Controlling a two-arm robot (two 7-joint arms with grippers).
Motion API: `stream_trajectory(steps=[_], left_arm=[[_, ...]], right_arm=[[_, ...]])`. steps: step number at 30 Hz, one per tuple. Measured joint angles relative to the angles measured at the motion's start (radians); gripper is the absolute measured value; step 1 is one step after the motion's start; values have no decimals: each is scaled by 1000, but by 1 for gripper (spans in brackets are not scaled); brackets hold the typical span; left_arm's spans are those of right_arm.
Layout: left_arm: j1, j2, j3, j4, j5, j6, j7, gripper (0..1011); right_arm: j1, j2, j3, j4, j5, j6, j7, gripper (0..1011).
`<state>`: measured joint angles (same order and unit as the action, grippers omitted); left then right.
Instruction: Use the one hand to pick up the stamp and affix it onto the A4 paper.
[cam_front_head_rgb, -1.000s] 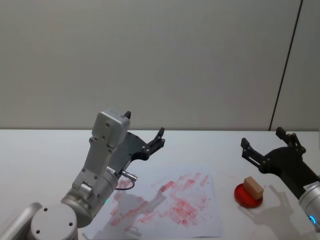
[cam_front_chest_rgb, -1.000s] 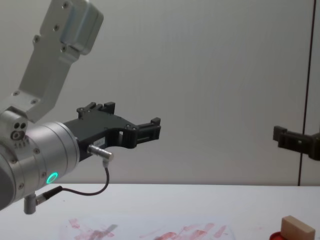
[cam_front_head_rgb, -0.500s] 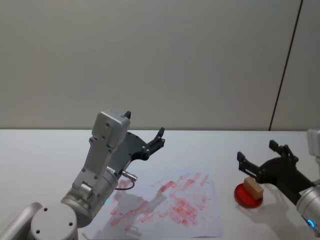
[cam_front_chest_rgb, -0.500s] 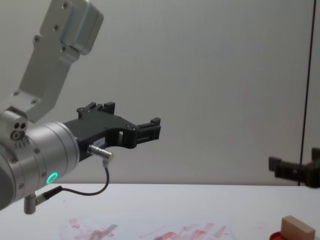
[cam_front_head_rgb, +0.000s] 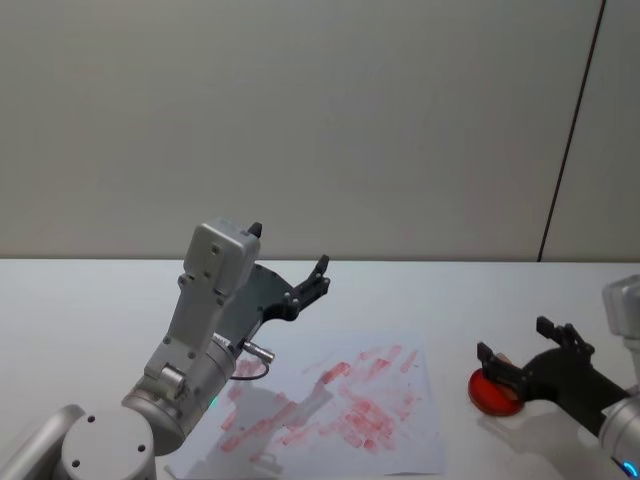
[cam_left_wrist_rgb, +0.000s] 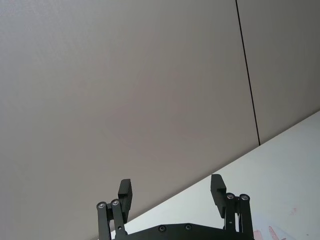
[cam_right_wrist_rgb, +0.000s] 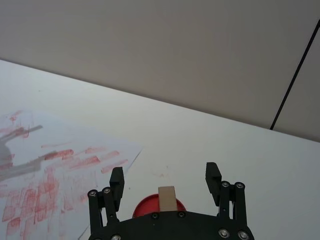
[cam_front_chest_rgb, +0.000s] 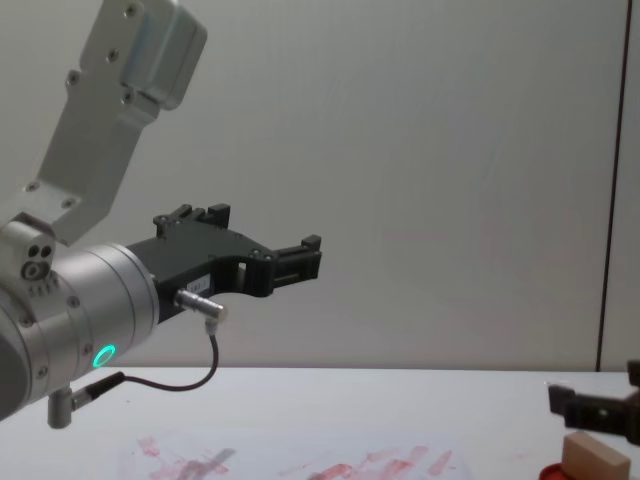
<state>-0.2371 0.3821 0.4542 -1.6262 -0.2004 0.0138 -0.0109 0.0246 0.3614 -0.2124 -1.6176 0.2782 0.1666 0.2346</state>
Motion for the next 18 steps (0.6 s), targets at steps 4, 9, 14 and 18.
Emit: stream_trajectory(steps=[4,9,14,18], left_arm=[[0,0,0,0,0,0,0,1002],[0,0,0,0,0,0,0,1002],[0,0,0,0,0,0,0,1002],[0,0,0,0,0,0,0,1002]], right_arm=[[-6,6,2,8,0,4,10,1001],[-11,10,3,21,0,7,18,1001],[-9,8,1,40,0,10,22,1001],[-4,3,-2,54,-4,10,24,1001]])
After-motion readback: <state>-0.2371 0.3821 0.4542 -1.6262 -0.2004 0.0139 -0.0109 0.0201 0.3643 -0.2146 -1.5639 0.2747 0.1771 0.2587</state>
